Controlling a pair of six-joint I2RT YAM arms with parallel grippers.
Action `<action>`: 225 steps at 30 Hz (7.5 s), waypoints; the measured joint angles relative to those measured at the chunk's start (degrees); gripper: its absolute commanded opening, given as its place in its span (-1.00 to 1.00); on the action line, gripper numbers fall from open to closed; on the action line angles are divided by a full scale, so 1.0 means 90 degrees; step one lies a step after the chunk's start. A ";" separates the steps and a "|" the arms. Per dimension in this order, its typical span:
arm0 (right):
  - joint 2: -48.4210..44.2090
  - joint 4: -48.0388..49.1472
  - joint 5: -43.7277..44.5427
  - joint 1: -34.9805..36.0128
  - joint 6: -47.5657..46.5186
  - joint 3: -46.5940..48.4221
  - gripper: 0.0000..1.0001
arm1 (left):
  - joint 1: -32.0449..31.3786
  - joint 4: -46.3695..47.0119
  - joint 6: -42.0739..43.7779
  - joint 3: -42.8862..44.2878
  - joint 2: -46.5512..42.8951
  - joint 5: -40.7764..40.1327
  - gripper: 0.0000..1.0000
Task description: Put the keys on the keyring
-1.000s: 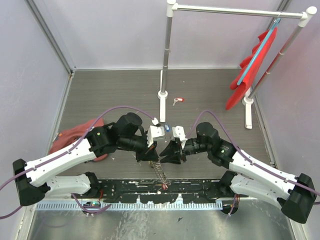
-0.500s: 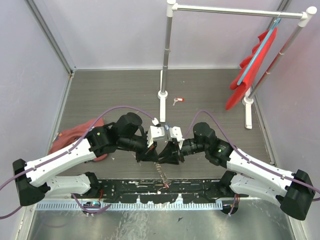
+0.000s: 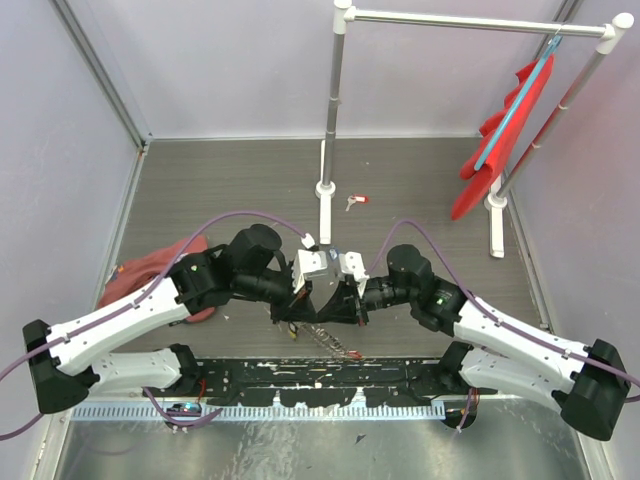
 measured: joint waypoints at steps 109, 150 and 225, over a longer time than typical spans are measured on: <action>-0.1073 -0.1562 -0.0148 0.0024 -0.0454 0.1005 -0.98 | 0.0007 0.2465 0.0435 -0.0942 -0.1076 0.0971 -1.00; 0.1649 -0.3908 0.6535 -0.0474 0.2977 0.2115 0.07 | 0.0005 0.1209 0.0415 -0.0947 -0.1685 -0.1365 -1.00; 0.0168 -0.3138 0.0699 -0.0984 0.1163 0.3364 0.05 | 0.0005 0.1664 0.0702 0.0444 -0.1263 -0.1409 -1.00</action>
